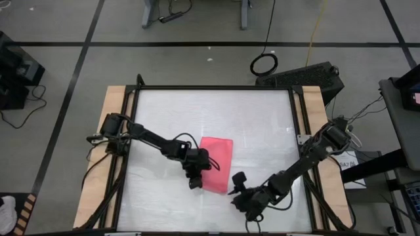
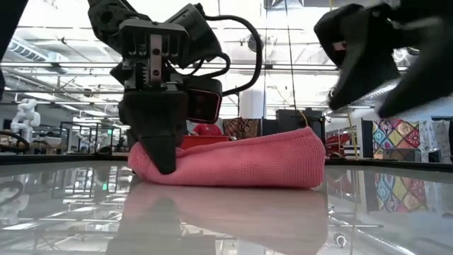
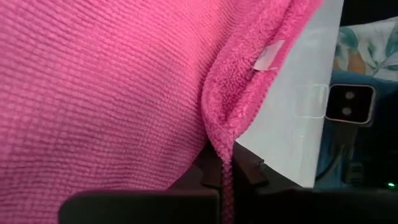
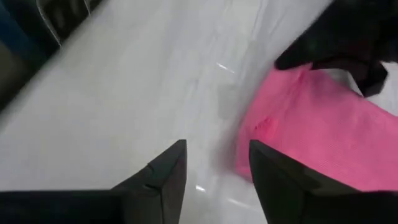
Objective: Roll towel
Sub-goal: Roll the pink towel
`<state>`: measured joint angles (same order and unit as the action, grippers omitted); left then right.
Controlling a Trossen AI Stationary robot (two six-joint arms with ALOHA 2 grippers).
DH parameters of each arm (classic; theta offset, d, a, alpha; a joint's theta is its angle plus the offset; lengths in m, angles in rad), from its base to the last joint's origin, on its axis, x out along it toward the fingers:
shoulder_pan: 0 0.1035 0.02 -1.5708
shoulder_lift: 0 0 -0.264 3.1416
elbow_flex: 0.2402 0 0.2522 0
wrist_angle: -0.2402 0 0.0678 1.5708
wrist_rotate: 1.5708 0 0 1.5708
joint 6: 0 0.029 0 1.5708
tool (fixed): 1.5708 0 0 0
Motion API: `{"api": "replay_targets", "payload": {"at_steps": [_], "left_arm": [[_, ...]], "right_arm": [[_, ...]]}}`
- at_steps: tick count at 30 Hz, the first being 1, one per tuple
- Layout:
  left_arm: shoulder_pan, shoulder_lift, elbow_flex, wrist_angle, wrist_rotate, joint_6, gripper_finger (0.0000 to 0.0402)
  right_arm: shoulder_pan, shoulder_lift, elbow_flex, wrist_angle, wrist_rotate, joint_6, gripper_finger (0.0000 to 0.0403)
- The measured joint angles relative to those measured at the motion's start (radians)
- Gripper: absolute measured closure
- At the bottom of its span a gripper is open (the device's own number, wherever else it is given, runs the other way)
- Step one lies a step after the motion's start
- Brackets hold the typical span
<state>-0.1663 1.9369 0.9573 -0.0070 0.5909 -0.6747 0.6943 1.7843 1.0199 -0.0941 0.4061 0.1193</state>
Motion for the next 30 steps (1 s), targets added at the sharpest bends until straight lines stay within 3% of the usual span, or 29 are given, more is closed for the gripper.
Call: {"api": "replay_targets", "payload": {"at_steps": [13, 19, 30], "left_arm": [[0.053, 0.002, -0.001, 0.000, 0.068, -0.001, 0.0395], [0.054, 0.003, -0.001, 0.000, 0.085, 0.001, 0.0395], [0.052, 0.003, -0.001, -0.004, 0.144, 0.012, 0.0395]], "right_arm": [[-0.079, 0.086, 0.000, 0.129, -0.019, -0.325, 0.0277], [-0.132, 0.162, 0.000, 0.119, -0.018, -0.312, 0.0277], [-0.168, 0.178, 0.003, 0.125, -0.028, -0.186, 0.0277]]}}
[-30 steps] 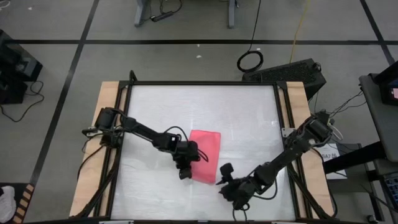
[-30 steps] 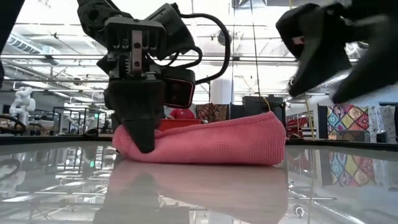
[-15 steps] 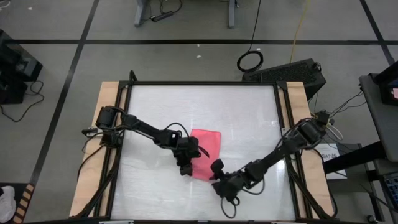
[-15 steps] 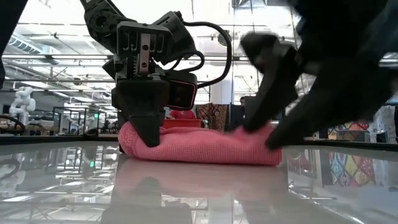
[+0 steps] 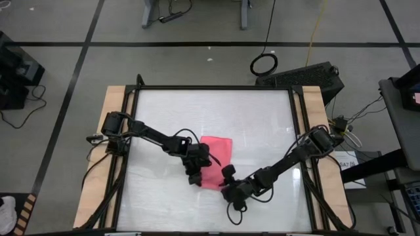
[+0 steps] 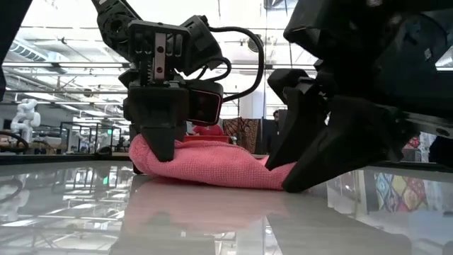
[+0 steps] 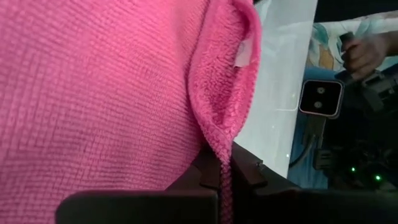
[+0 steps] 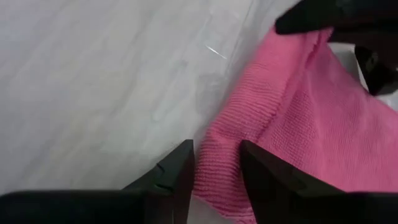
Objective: Roll towel
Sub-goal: Roll the pink towel
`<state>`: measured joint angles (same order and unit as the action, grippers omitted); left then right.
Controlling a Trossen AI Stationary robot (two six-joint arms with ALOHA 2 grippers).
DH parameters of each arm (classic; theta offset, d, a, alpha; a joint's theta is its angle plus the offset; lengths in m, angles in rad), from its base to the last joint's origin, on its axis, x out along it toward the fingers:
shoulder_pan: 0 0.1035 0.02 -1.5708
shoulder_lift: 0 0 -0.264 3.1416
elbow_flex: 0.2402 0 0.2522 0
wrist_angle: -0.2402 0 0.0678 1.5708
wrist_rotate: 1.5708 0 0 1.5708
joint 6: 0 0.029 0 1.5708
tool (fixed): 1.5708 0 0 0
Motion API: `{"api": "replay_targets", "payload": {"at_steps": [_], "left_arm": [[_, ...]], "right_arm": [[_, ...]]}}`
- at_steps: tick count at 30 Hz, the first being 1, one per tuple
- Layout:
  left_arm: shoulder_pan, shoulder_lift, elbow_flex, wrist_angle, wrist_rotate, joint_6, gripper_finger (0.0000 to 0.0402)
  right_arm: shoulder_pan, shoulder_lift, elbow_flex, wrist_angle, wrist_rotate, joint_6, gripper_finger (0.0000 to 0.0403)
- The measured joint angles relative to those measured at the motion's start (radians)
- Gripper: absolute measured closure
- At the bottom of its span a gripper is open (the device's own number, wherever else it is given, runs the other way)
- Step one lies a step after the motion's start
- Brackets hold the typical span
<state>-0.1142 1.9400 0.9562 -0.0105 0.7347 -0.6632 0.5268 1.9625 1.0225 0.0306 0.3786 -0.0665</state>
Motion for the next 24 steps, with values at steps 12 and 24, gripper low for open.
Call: {"api": "replay_targets", "payload": {"at_steps": [12, 24], "left_arm": [[-0.012, 0.000, 0.000, 0.002, 0.032, 0.023, 0.0395], [-0.013, -0.028, -0.004, -0.010, 0.034, 0.091, 0.0321]], "right_arm": [[-0.010, 0.003, 0.000, -0.017, 0.008, 0.261, 0.0309], [-0.012, 0.003, -0.002, -0.001, -0.031, 0.421, 0.0397]]}}
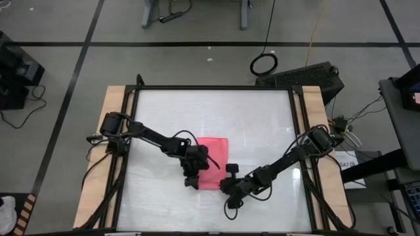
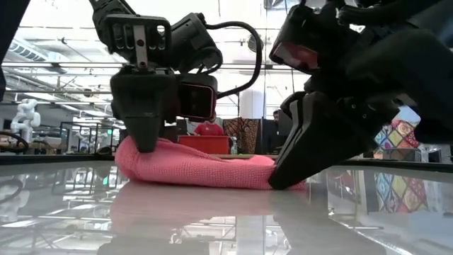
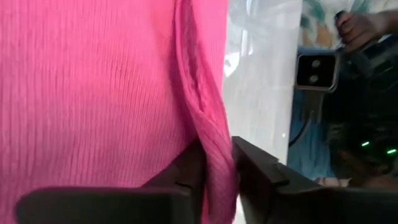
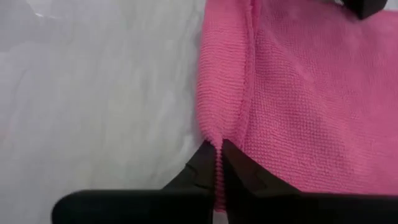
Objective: Roll towel
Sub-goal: Roll the pink towel
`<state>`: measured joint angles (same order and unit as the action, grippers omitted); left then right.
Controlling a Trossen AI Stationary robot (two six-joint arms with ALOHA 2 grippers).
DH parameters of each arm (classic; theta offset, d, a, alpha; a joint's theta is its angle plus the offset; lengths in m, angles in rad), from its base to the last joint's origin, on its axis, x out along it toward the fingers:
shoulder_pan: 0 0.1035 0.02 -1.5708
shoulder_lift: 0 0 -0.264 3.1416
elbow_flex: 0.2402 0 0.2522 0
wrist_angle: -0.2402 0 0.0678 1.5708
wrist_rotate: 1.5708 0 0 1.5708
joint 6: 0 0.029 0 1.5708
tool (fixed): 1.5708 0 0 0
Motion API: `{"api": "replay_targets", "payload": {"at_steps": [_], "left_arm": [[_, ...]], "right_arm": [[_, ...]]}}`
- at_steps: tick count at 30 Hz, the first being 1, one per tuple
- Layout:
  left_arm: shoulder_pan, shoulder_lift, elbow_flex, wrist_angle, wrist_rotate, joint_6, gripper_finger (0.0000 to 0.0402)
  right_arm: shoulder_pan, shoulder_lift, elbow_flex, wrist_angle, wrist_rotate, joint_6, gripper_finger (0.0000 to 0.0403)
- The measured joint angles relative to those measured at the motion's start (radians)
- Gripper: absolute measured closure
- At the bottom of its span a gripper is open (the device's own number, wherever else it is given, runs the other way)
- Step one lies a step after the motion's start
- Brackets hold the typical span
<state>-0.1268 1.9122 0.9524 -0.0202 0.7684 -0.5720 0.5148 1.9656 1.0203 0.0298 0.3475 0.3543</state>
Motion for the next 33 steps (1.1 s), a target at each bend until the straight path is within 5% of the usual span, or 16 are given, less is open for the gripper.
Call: {"api": "replay_targets", "payload": {"at_steps": [8, 14, 20, 24, 33], "left_arm": [[0.017, -0.144, 0.000, -0.155, -0.087, 0.139, 0.0258], [0.005, -0.338, 0.001, -0.368, -0.349, 0.298, 0.0251], [-0.113, -0.488, 0.002, -0.371, -0.650, 0.422, 0.0250], [-0.220, -0.481, 0.002, -0.325, -0.750, 0.487, 0.0250], [-0.364, -0.305, 0.003, -0.183, -0.805, 0.550, 0.0250]], "right_arm": [[0.000, -0.021, -0.002, 0.045, -0.153, 0.096, 0.0401], [-0.019, -0.024, -0.003, 0.105, -0.235, 0.163, 0.0402], [-0.036, -0.026, -0.003, 0.133, -0.296, 0.224, 0.0402], [-0.050, -0.028, -0.003, 0.151, -0.322, 0.261, 0.0403], [-0.065, -0.029, -0.002, 0.207, -0.356, 0.353, 0.0403]]}}
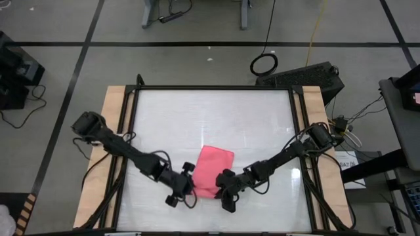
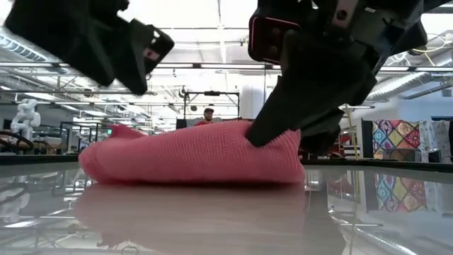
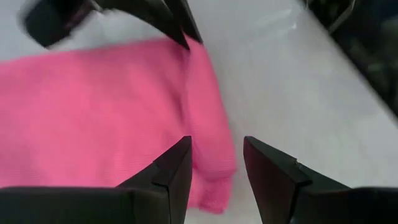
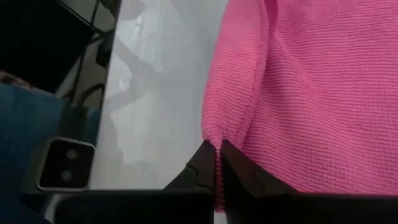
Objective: Roll towel
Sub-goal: Roll the pink towel
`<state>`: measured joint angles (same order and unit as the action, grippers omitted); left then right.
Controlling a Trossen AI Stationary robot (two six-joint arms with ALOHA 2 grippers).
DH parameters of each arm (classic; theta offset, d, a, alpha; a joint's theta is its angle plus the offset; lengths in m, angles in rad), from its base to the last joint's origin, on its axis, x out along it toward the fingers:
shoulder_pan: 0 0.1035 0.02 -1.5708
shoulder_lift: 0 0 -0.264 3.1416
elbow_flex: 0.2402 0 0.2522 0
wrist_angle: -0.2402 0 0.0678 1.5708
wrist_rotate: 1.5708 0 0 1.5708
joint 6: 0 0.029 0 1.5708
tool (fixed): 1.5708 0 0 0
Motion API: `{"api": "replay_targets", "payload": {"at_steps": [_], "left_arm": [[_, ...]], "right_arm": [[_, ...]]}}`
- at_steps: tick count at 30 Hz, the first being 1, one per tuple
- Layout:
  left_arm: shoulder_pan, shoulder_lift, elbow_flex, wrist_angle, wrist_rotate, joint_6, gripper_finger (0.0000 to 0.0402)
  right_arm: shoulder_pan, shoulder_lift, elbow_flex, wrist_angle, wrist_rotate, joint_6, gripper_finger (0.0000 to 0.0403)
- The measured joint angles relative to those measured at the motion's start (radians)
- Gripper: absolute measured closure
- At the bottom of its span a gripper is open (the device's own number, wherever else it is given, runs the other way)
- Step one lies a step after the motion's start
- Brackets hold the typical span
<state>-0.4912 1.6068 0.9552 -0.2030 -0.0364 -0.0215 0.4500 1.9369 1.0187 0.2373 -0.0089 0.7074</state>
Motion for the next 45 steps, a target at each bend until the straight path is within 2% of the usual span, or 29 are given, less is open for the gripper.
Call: {"api": "replay_targets", "payload": {"at_steps": [4, 14, 20, 24, 30, 34, 37, 39, 42, 45], "left_arm": [[-0.030, 0.056, 0.000, 0.014, -0.060, 0.011, 0.0250], [-0.042, 0.162, 0.000, 0.100, -0.069, 0.020, 0.0247], [-0.042, 0.181, 0.000, 0.093, -0.061, 0.013, 0.0200], [-0.042, 0.187, -0.004, 0.088, -0.004, 0.028, 0.0172], [-0.046, 0.186, -0.043, 0.096, 0.030, 0.027, 0.0164], [-0.045, 0.184, -0.081, 0.162, -0.030, -0.016, 0.0167], [-0.025, 0.184, -0.092, 0.196, -0.040, -0.026, 0.0193], [-0.009, 0.184, -0.092, 0.198, -0.047, -0.025, 0.0226], [0.014, 0.185, -0.092, 0.198, -0.022, -0.016, 0.0294], [0.039, 0.185, -0.093, 0.207, 0.080, 0.003, 0.0370]], "right_arm": [[-0.005, -0.001, 0.000, 0.000, -0.024, 0.071, 0.0403], [-0.006, -0.001, 0.001, 0.010, -0.025, 0.221, 0.0402], [-0.005, -0.001, 0.002, 0.028, -0.025, 0.241, 0.0402], [-0.005, -0.001, 0.002, 0.028, -0.025, 0.249, 0.0402], [-0.005, -0.001, 0.002, 0.028, -0.024, 0.261, 0.0402], [-0.005, -0.001, 0.002, 0.029, -0.024, 0.274, 0.0402], [-0.005, -0.001, 0.002, 0.039, -0.030, 0.276, 0.0402], [-0.005, -0.001, 0.002, 0.047, -0.047, 0.275, 0.0402], [-0.005, -0.001, 0.002, 0.046, -0.069, 0.270, 0.0402], [-0.004, -0.001, 0.002, 0.043, -0.098, 0.249, 0.0402]]}}
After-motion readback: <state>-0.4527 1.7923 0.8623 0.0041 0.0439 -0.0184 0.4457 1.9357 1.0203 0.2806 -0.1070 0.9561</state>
